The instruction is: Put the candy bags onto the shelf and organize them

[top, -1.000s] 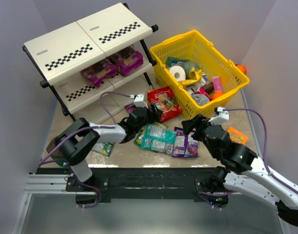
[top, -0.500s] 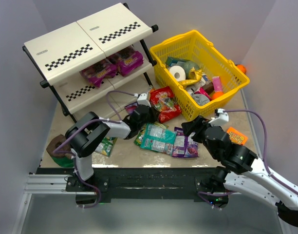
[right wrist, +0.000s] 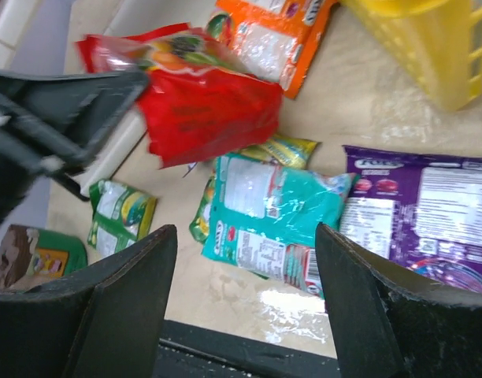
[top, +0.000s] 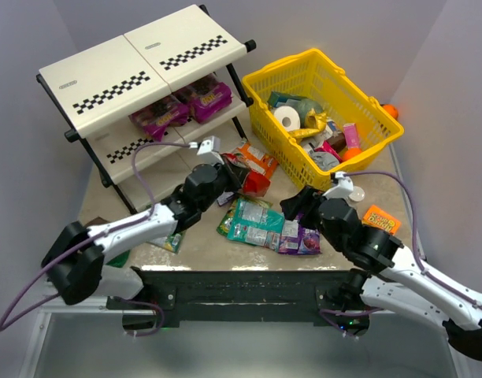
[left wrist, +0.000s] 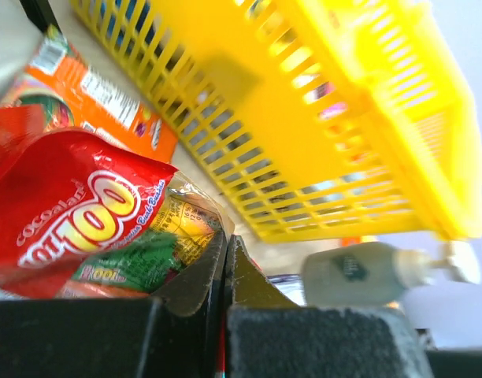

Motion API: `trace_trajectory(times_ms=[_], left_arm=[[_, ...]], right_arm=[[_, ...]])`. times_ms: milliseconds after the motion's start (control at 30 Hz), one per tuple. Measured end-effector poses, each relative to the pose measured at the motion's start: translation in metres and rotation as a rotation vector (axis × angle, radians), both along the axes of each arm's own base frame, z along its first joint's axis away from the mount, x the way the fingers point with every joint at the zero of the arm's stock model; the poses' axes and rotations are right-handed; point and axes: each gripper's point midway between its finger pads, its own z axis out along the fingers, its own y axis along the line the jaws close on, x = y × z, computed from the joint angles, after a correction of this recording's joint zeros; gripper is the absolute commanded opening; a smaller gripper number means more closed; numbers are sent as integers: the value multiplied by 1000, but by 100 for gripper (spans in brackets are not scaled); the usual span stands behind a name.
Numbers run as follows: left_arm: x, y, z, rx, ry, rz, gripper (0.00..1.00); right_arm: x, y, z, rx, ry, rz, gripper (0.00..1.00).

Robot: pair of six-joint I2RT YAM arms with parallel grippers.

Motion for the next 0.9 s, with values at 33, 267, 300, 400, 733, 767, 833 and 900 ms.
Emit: trace_trajectory(times_ms=[33, 267, 300, 400, 733, 767, 833, 900], left_arm=[[-7, 7, 12, -20, -15, 11, 0], [-59, 49, -16, -61, 52, 53, 0], [-69, 59, -39, -37, 97, 60, 0], [-94, 86, -94, 18, 204, 89, 12], [-127, 124, -121, -20, 251, 132, 50], [-127, 125, -120, -18, 245, 134, 47], [-127, 127, -122, -6, 247, 141, 40], [-127, 129, -125, 18, 251, 144, 31]], right_arm=[[0, 5, 0, 9, 4, 17, 79], [-5, 41, -23, 95, 49, 137, 86], [-7, 46, -31, 105, 67, 155, 86], [-11, 60, -57, 113, 129, 199, 87], [-16, 88, -84, 182, 220, 256, 86], [-14, 91, -81, 195, 214, 259, 87], [-13, 95, -82, 205, 217, 262, 87], [-13, 100, -88, 203, 236, 269, 87]])
